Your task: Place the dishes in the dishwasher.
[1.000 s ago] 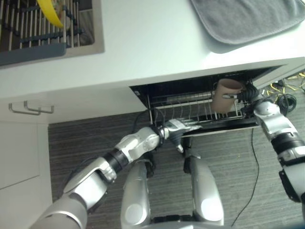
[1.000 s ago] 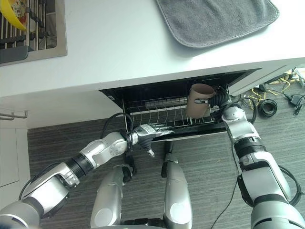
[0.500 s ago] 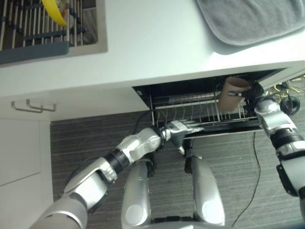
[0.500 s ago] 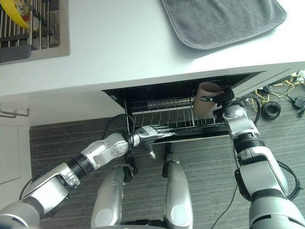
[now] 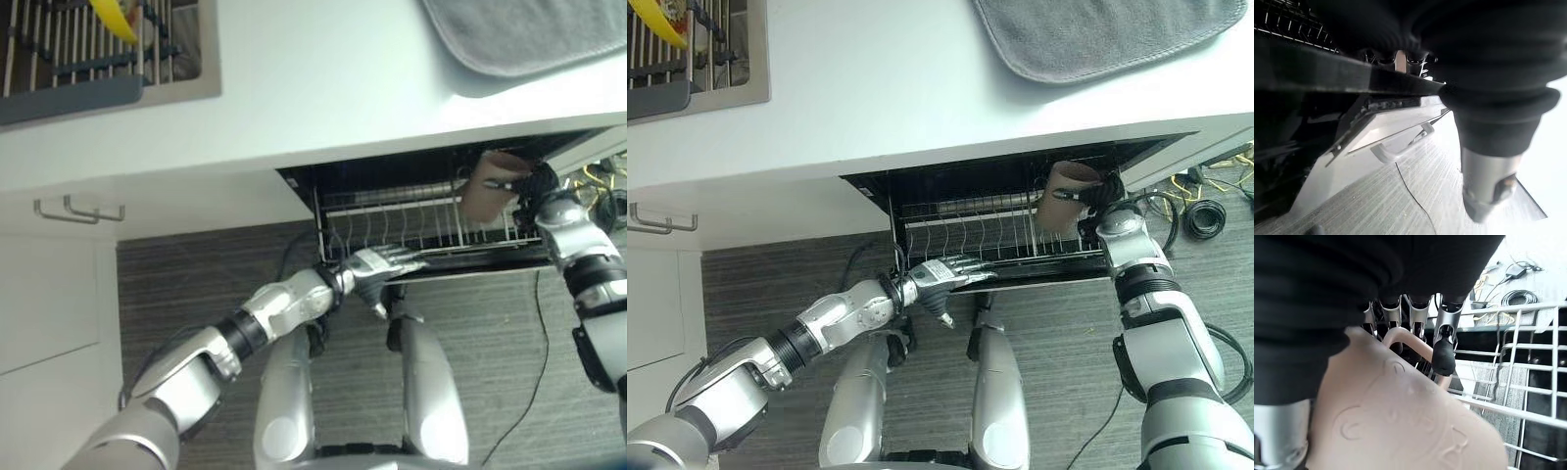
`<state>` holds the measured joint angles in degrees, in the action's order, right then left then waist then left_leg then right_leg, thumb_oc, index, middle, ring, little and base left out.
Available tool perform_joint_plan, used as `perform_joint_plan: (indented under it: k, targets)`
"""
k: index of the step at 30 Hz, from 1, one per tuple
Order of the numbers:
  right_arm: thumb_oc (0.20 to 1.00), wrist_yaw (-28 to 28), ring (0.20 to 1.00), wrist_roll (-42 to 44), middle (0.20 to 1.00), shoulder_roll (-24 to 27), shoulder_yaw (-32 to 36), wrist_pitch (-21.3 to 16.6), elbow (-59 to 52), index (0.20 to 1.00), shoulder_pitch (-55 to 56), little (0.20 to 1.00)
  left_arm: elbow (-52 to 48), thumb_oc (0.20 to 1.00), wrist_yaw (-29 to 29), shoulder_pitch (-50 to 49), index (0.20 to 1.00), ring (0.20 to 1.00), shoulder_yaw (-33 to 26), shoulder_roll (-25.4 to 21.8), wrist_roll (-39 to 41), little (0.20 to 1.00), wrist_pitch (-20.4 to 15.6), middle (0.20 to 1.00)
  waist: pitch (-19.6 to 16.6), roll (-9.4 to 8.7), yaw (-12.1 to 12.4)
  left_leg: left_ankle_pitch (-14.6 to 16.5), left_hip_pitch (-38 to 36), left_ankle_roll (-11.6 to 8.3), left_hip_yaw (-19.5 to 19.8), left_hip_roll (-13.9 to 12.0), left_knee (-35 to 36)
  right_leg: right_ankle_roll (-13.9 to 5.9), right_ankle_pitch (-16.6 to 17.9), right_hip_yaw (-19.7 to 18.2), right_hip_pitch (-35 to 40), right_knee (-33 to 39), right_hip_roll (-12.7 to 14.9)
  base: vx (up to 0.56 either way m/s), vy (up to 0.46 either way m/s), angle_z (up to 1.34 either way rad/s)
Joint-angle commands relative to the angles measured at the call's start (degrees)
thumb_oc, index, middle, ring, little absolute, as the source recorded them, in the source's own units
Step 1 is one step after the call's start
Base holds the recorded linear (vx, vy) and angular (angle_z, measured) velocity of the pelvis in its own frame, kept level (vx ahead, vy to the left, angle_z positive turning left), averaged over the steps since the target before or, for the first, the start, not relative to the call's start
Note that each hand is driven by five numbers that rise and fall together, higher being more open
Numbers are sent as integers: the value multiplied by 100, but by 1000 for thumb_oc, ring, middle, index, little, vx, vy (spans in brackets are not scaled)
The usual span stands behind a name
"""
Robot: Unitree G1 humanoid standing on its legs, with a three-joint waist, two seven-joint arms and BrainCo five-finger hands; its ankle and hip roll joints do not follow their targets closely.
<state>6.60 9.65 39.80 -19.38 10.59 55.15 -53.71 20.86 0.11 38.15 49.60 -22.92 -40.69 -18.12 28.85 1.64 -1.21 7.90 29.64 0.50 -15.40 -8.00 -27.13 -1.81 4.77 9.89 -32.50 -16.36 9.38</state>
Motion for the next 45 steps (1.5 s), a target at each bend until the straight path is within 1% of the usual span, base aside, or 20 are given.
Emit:
perform_joint_plan:
  k: [1, 4, 5, 6, 17, 18, 20, 21, 23, 25, 27, 28, 29, 33, 37, 38, 40, 41, 43, 45]
  targets:
    - [200, 82, 200, -187, 200, 115, -114, -109, 194, 200, -362, 200, 691, 1000, -402, -1240, 1000, 1000, 739, -1156, -1078, 1000, 680, 1000, 94, 80, 80, 123, -7, -60, 405, -11, 310, -532, -1081, 24, 239, -744, 370, -31, 25, 2]
    - [200, 108, 200, -253, 200, 48, -156, -90, 255, 200, -427, 200, 549, 1000, -369, -1263, 1000, 1000, 788, -1187, -1204, 1000, 772, 1000, 94, 130, 112, 103, 27, -61, 403, 14, 339, -534, -1065, 46, 220, -705, 395, -12, 9, 1]
    - [395, 118, 395, -351, 395, 11, -178, -77, 293, 395, -446, 395, 465, 1000, -378, -1278, 1000, 1000, 819, -1221, -1242, 1000, 811, 1000, 94, 149, 128, 101, 42, -60, 400, 18, 333, -539, -1059, 58, 217, -699, 409, 0, 0, 0]
    - [1000, 145, 1000, -369, 1000, -7, -218, -127, 340, 1000, -463, 1000, 396, 1000, -394, -1286, 1000, 1000, 843, -1242, -1258, 1000, 847, 1000, 94, 162, 140, 91, 50, -62, 397, 26, 339, -540, -1050, 67, 221, -682, 416, 0, 0, 0]
    - [1000, 263, 1000, -336, 1000, -155, -301, -197, 516, 1000, -604, 1000, 254, 1000, -383, -1363, 1000, 1000, 984, -1274, -1310, 1000, 1038, 1000, 94, 207, 191, 33, 85, -73, 353, 28, 405, -550, -1041, 134, 227, -646, 434, -3, 0, 0]
    - [1000, 274, 1000, -284, 1000, -154, -300, -203, 513, 1000, -598, 1000, 266, 1000, -377, -1373, 1000, 1000, 987, -1266, -1323, 1000, 1051, 1000, 94, 206, 189, 32, 84, -74, 350, 26, 411, -550, -1041, 134, 226, -643, 433, 0, 0, 0]
    - [1000, 359, 1000, 182, 1000, -169, -275, -278, 478, 1000, -549, 1000, 288, 1000, -356, -1404, 1000, 1000, 967, -1234, -1328, 1000, 1076, 1000, 94, 201, 177, 28, 65, -72, 331, 17, 422, -549, -1042, 129, 238, -639, 433, 0, 0, 0]
    - [1000, 365, 1000, 354, 1000, -176, -227, -365, 453, 1000, -534, 1000, 273, 1000, -377, -1416, 1000, 1000, 963, -1235, -1340, 1000, 1080, 1000, 94, 201, 173, 32, 61, -70, 332, 19, 422, -547, -1047, 123, 247, -636, 431, 0, 0, 0]
    - [1000, 505, 1000, 654, 1000, -213, -59, -840, 278, 1000, -509, 1000, 247, 1000, -409, -1459, 1000, 1000, 957, -1215, -1405, 1000, 1106, 1000, 94, 207, 153, 27, 52, -73, 322, 15, 412, -537, -1062, 105, 255, -654, 429, 32, 29, 0]
    - [1000, 634, 1000, 920, 1000, -249, 126, -1125, -12, 1000, -461, 1000, 231, 1000, -326, -1466, 1000, 1000, 914, -1209, -1386, 1000, 1140, 1000, 94, 201, 128, 36, 59, -72, 311, 15, 397, -544, -1075, 87, 245, -677, 424, 16, 10, 0]
    - [1000, 713, 1000, 1000, 1000, -261, 303, -1310, -316, 1000, -356, 1000, 148, 1000, -306, -1449, 1000, 1000, 861, -1212, -1344, 1000, 1210, 1000, 94, 186, 104, 44, 71, -67, 302, 22, 400, -546, -1079, 81, 230, -673, 421, 0, 0, 0]
    - [1000, 822, 1000, 1076, 1000, -254, 489, -1514, -727, 1000, -171, 1000, 56, 1000, -258, -1484, 1000, 1000, 773, -1232, -1325, 1000, 1296, 1000, 94, 175, 72, 51, 81, -67, 288, 23, 394, -552, -1079, 65, 214, -669, 425, 0, 0, 0]
    - [1000, 836, 1000, 1122, 1000, -258, 576, -1599, -937, 1000, -81, 1000, 27, 1000, -181, -1510, 1000, 1000, 726, -1248, -1283, 1000, 1333, 1000, 94, 175, 51, 54, 85, -67, 282, 29, 395, -553, -1081, 48, 204, -669, 419, 21, 14, -5]
    - [1000, 914, 1000, 1151, 1000, -290, 869, -1720, -1888, 1000, 350, 1000, 16, 1000, 285, -1587, 1000, 1000, 497, -1251, -1026, 1000, 1439, 1000, 94, 166, -40, 56, 76, -67, 244, 52, 412, -551, -1087, -22, 177, -659, 412, 14, 22, -9]
    - [1000, 995, 1000, 1171, 1000, -388, 1062, -1662, -2771, 1000, 869, 1000, -6, 1000, 752, -1789, 1000, 1000, 222, -1287, -732, 1000, 1341, 1000, 94, 165, -120, 55, 65, -68, 187, 61, 420, -538, -1090, -89, 148, -661, 408, 7, 23, -6]
    - [1000, 1010, 1000, 1142, 1000, -416, 1078, -1646, -3038, 1000, 1030, 1000, -67, 1000, 1141, -1854, 1000, 1000, 115, -1309, -522, 1000, 1139, 1000, 94, 160, -145, 62, 73, -67, 169, 53, 403, -530, -1095, -114, 132, -675, 405, 14, 18, -8]
    - [1000, 1080, 1000, 1085, 1000, -441, 1111, -1657, -3466, 1000, 1339, 1000, -268, 1000, 1751, -1936, 1000, 1000, -132, -1362, -129, 1000, 975, 1000, 94, 159, -165, 63, 85, -54, 130, 34, 397, -524, -1102, -134, 103, -704, 407, 11, 6, -14]
    - [1000, 1122, 1000, 1058, 1000, -452, 1153, -1642, -3645, 1000, 1479, 1000, -384, 1000, 1936, -1964, 1000, 1000, -233, -1402, -4, 1000, 960, 1000, 94, 161, -172, 62, 85, -47, 119, 34, 403, -519, -1106, -136, 96, -713, 409, 6, 7, -8]
    - [1000, 1302, 1000, 1013, 1000, -515, 1283, -1761, -4145, 1000, 1978, 1000, -906, 1000, 2667, -2048, 1000, 1000, -673, -1598, 327, 1000, 728, 1000, 94, 183, -186, 72, 68, -46, 87, 45, 412, -508, -1118, -134, 95, -733, 415, 0, 0, 0]
    - [1000, 1370, 1000, 995, 1000, -589, 1344, -1870, -4387, 1000, 2284, 1000, -1215, 1000, 2972, -2095, 1000, 1000, -968, -1695, 326, 1000, 580, 1000, 94, 191, -189, 84, 54, -40, 77, 50, 410, -503, -1129, -130, 106, -753, 423, 0, 0, 0]
